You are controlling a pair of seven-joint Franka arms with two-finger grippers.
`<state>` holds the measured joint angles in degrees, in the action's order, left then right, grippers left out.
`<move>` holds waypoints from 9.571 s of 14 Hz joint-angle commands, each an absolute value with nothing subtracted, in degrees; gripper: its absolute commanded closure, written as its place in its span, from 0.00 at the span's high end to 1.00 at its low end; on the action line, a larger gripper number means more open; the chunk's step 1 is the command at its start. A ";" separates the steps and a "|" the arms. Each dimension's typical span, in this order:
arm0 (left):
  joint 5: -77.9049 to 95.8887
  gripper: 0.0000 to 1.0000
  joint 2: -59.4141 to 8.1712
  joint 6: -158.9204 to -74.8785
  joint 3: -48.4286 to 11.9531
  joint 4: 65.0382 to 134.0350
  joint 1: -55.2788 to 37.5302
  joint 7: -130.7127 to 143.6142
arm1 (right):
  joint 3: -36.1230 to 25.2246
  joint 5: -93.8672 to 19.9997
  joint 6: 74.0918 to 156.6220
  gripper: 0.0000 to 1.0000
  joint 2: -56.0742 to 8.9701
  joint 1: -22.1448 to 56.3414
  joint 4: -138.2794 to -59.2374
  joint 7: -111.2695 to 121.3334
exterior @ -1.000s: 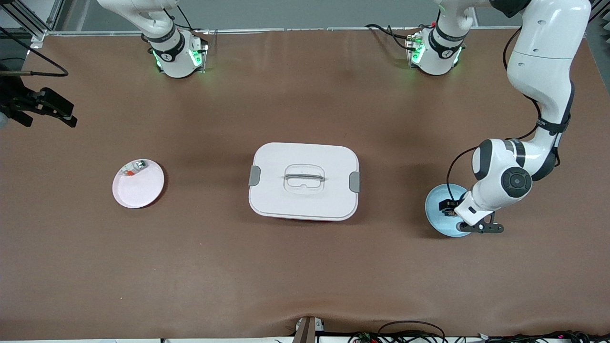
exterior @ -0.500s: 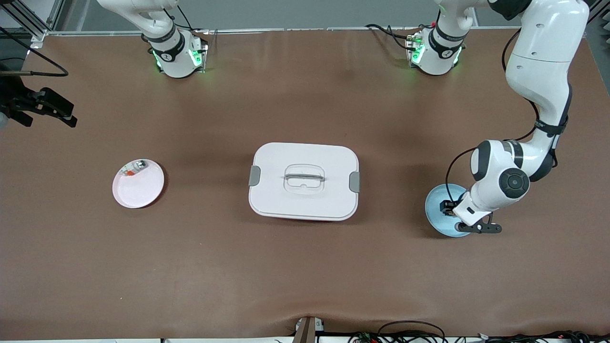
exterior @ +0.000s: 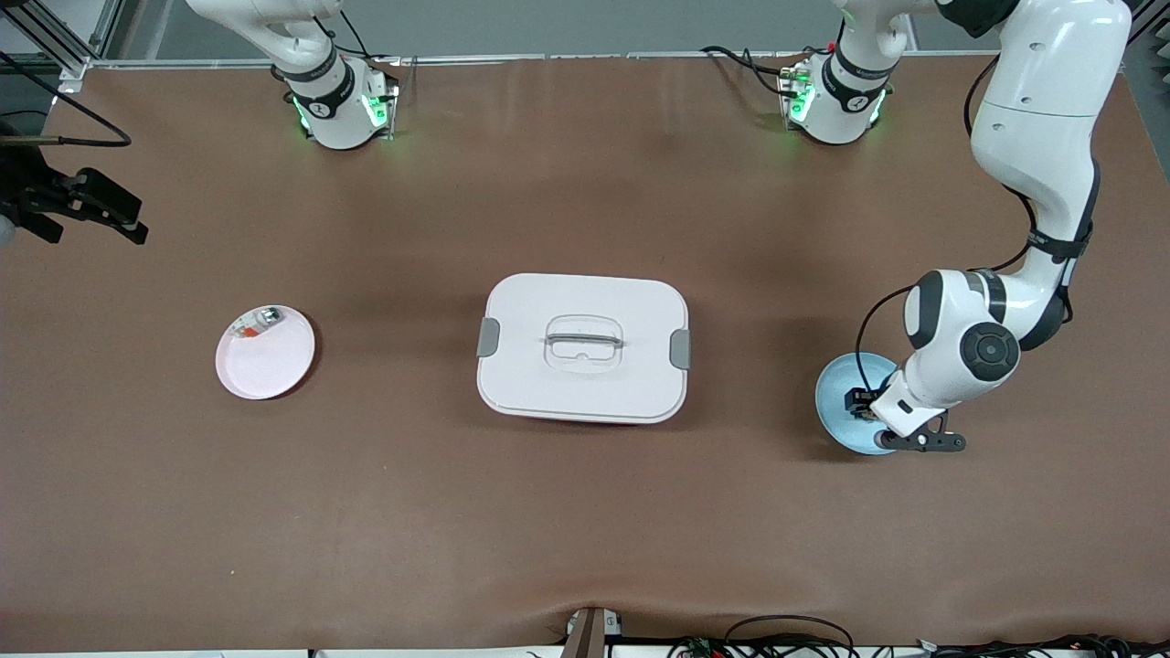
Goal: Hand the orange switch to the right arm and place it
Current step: 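Close the left gripper on the orange switch, then lift the switch with the left gripper and carry it over the white box, then reach the right gripper toward the switch held by the left gripper, then close the right gripper on the switch beside the left gripper, then open the left gripper and withdraw it while the right gripper carries the switch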
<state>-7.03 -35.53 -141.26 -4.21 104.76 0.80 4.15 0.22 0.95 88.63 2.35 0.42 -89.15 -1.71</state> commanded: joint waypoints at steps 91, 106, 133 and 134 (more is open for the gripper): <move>26.37 0.00 -37.53 -135.62 -29.53 74.62 -21.71 95.98 | 0.62 -57.57 134.91 0.73 -8.53 26.90 -111.62 -0.97; 26.37 0.00 -37.53 -135.70 -29.53 74.62 -21.71 96.06 | 0.88 -56.78 131.39 0.43 -8.61 26.10 -110.30 -1.67; 9.24 1.00 -25.67 -121.75 -22.06 74.71 -15.31 88.27 | 0.53 -20.62 91.53 0.00 -7.74 19.42 -91.86 8.75; 8.45 1.00 -24.79 -119.29 -21.89 74.79 -14.25 84.50 | 0.53 -16.39 88.80 0.00 -7.04 19.42 -91.15 12.27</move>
<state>10.51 -27.70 -123.39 -22.35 73.79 -16.16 89.72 -0.04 -23.10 93.60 -7.61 19.85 -93.80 6.95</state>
